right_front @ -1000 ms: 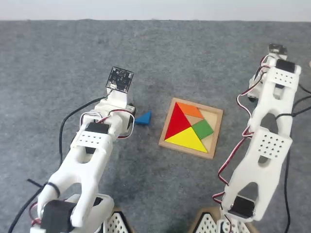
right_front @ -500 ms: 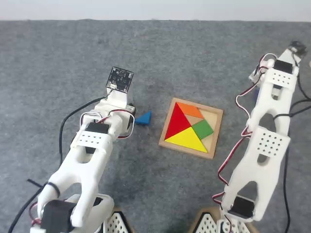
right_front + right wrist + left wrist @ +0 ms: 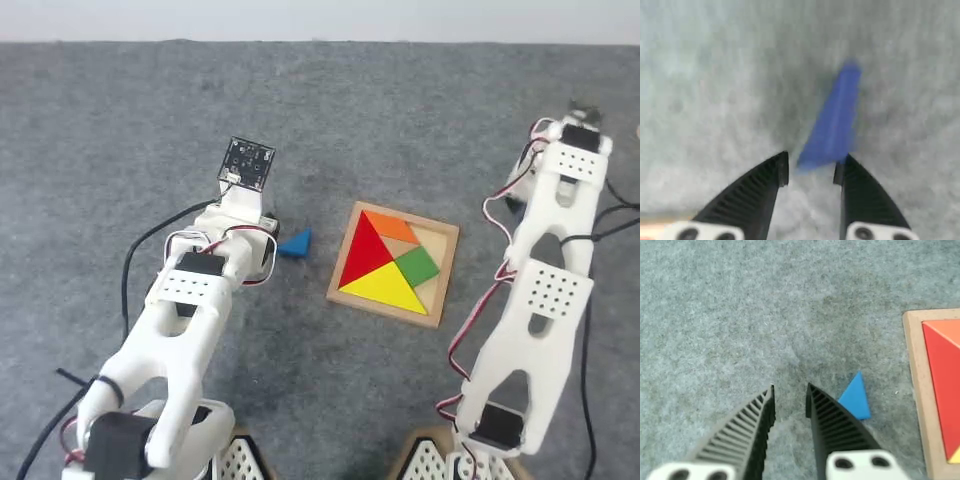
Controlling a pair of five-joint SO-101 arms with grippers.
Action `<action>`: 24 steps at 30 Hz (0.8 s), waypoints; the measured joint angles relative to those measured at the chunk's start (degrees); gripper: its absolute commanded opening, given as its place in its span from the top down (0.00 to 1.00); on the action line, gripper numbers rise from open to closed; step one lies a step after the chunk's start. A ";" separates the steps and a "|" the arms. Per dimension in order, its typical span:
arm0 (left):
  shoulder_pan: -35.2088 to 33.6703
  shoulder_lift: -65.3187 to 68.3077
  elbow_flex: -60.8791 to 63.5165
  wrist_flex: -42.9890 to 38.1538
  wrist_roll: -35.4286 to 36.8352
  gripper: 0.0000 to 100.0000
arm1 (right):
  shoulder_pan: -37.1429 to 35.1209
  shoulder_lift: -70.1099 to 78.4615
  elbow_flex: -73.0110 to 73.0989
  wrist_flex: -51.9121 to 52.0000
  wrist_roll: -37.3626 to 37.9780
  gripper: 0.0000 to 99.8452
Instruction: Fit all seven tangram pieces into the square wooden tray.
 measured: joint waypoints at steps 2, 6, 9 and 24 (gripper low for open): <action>0.00 0.00 0.00 0.00 0.00 0.89 | 0.18 0.79 -2.81 4.48 1.58 0.85; 0.00 0.00 0.00 0.00 0.00 0.89 | 2.90 0.62 -5.63 5.01 2.37 0.85; 0.00 0.00 0.00 0.00 0.00 0.89 | 5.19 0.70 -5.80 5.01 2.46 0.85; 0.00 0.00 0.00 0.00 0.00 0.89 | 5.98 3.08 -6.33 0.70 7.74 0.84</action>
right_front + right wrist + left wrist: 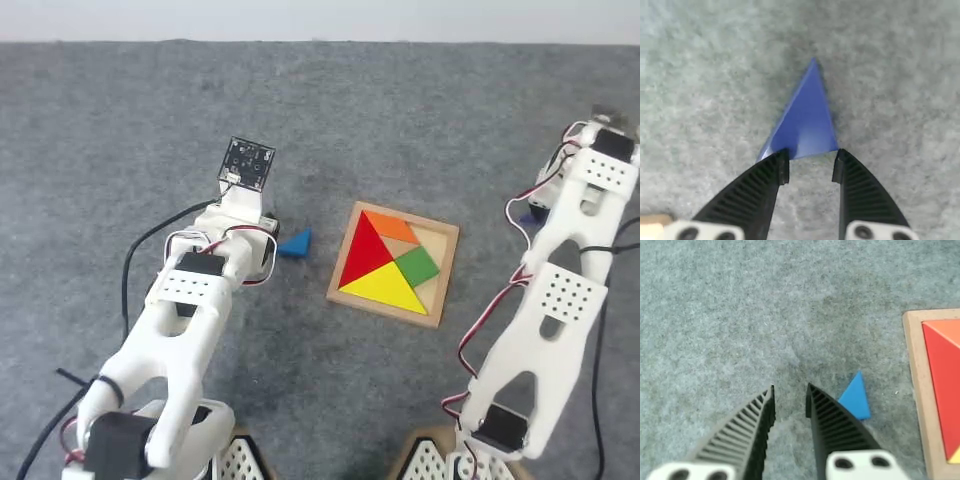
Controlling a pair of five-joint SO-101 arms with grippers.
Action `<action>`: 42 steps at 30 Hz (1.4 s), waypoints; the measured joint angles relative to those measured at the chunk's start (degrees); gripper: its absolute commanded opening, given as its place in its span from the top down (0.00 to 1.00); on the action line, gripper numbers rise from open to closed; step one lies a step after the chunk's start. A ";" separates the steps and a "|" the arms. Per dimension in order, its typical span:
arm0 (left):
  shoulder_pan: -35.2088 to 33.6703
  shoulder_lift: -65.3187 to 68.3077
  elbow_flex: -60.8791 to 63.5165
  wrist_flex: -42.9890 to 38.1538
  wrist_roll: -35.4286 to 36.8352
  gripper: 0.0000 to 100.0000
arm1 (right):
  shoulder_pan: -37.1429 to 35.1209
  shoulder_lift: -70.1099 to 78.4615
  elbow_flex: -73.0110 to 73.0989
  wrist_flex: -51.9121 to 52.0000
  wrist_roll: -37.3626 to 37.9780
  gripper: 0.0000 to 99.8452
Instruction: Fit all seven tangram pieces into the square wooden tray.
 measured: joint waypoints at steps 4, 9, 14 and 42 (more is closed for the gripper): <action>0.00 0.00 0.00 0.00 0.00 0.89 | -0.18 0.00 0.00 -0.18 4.66 0.84; 0.00 0.00 0.00 0.00 0.00 0.89 | -0.18 0.00 0.00 0.44 5.27 0.84; 0.00 0.00 0.00 0.00 0.00 0.89 | -1.14 0.09 -3.78 4.40 8.35 0.76; 0.00 0.00 0.00 0.00 0.00 0.89 | -3.43 -0.09 -3.25 -0.44 -6.15 0.72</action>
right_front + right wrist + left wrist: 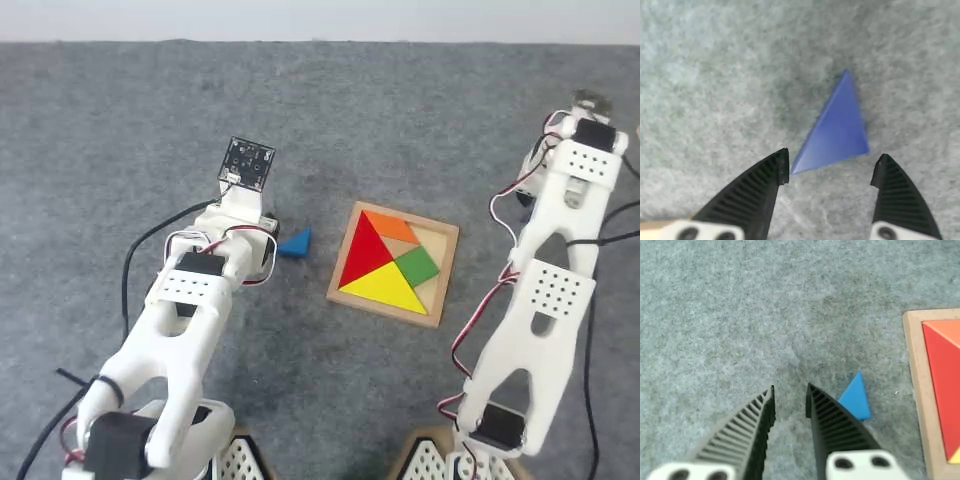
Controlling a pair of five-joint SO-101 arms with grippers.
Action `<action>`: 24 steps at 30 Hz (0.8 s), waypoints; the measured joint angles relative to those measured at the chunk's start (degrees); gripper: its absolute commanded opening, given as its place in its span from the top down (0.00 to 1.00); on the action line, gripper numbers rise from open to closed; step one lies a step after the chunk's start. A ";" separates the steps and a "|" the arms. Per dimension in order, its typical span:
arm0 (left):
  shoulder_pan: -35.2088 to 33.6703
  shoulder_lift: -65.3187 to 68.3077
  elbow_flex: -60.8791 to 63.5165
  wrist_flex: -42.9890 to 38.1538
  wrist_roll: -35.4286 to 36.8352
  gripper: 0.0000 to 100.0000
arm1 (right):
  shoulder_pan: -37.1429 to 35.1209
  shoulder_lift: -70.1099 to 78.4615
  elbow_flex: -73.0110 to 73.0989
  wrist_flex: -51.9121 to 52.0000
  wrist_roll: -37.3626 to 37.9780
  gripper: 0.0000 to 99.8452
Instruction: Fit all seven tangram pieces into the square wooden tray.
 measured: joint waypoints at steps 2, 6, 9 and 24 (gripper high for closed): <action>0.00 0.00 0.00 0.00 0.00 0.89 | 0.79 1.41 -0.09 -1.49 -0.44 0.72; 0.00 0.00 0.00 0.00 0.00 0.89 | 1.05 4.13 -0.09 -2.73 -0.62 0.73; 0.00 0.00 0.00 0.00 0.00 0.89 | 0.97 4.31 -0.09 -2.81 -0.62 0.73; 0.00 0.00 0.00 0.00 0.00 0.89 | 1.32 4.40 -1.67 1.67 9.23 0.80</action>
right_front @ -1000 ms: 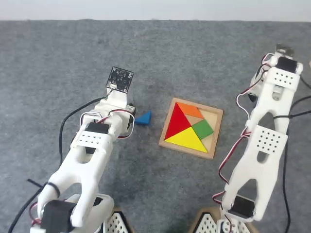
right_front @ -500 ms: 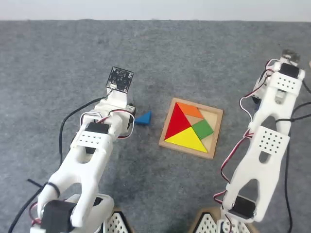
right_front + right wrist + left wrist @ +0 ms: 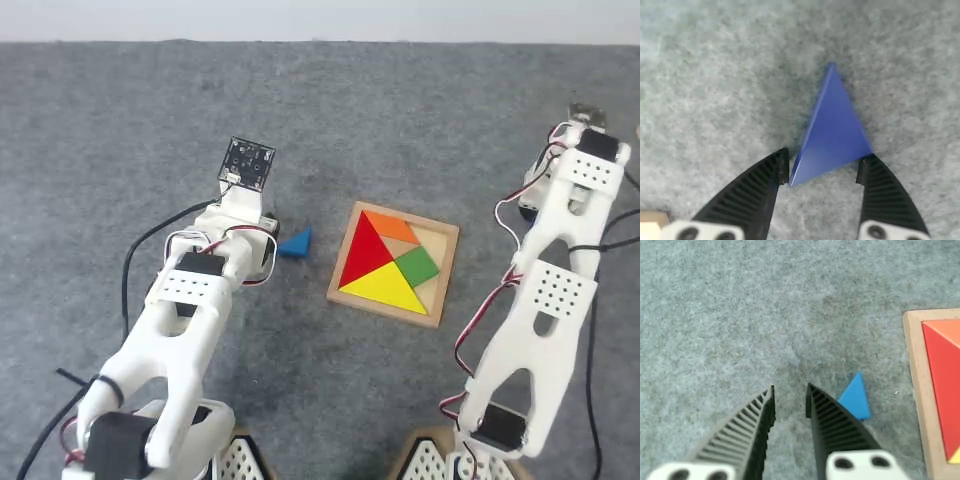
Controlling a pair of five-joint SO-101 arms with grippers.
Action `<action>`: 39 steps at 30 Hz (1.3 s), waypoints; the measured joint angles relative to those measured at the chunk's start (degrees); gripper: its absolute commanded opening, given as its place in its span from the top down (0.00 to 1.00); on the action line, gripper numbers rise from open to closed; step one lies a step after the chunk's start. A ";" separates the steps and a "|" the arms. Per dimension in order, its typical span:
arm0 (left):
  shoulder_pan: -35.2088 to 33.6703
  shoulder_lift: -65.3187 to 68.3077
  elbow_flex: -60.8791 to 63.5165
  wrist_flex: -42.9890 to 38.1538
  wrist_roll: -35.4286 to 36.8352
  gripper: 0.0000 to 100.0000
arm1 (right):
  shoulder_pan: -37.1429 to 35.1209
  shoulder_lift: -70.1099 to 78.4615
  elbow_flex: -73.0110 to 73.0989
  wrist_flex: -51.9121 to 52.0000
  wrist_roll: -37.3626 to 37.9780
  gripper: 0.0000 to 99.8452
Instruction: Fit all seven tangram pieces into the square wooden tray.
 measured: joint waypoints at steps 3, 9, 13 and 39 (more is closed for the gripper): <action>0.00 0.00 0.00 0.00 0.00 0.89 | 0.00 0.00 0.00 0.09 0.53 0.83; 0.00 0.00 0.00 0.00 0.00 0.89 | 0.00 0.00 0.00 1.05 0.88 0.83; 0.00 0.00 0.00 0.00 0.00 0.89 | 0.00 0.00 -0.09 2.99 3.43 0.84; 0.00 0.00 0.00 0.00 0.00 0.89 | 0.97 0.00 -5.89 -1.41 11.43 0.71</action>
